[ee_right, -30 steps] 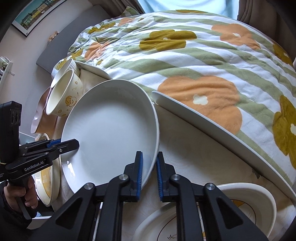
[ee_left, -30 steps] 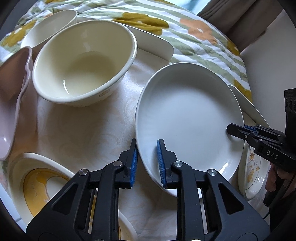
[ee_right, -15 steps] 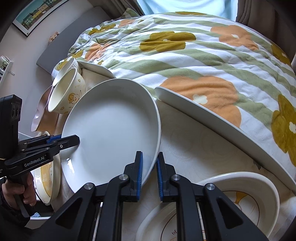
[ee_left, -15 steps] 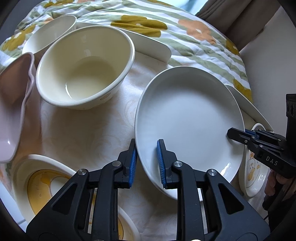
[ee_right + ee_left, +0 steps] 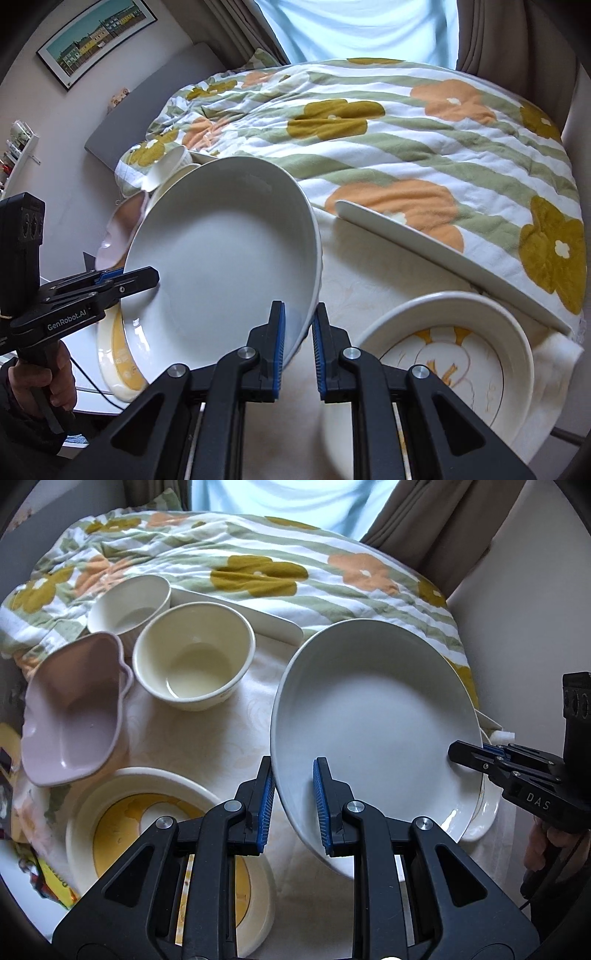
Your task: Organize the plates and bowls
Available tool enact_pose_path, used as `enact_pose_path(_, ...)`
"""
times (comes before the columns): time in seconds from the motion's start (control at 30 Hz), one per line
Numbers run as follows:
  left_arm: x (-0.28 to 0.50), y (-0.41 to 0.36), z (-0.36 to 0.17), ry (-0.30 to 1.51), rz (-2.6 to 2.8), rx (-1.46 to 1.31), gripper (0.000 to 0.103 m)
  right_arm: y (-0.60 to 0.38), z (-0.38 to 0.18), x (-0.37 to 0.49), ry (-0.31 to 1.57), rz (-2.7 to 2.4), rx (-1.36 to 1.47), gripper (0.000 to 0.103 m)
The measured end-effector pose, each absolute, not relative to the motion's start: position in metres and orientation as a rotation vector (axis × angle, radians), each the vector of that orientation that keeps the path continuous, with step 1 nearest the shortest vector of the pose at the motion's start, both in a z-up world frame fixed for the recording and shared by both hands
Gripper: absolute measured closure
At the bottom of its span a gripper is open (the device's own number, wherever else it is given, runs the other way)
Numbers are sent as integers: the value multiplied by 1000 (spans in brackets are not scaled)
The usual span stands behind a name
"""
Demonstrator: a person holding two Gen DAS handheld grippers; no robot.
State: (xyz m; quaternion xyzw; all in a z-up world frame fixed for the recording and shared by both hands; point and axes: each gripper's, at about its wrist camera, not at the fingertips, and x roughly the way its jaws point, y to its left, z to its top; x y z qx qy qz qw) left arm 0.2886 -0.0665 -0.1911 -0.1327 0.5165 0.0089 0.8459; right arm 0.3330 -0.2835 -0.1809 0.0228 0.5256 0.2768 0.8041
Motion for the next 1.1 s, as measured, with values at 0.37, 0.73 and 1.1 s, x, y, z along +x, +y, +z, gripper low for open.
enact_pose_path(0.37,224,-31,-168,1093,-18,-227,85,-248,-161,256,1107,571,117,90)
enact_pose_path(0.73,193,42,-196,1162,-162,-154,85,-179,-191,193,1149,414,246,89)
enact_pose_path(1.1,205,56,-240,1216,-278,-44,85,-146,-222,171,1182,238,289,90)
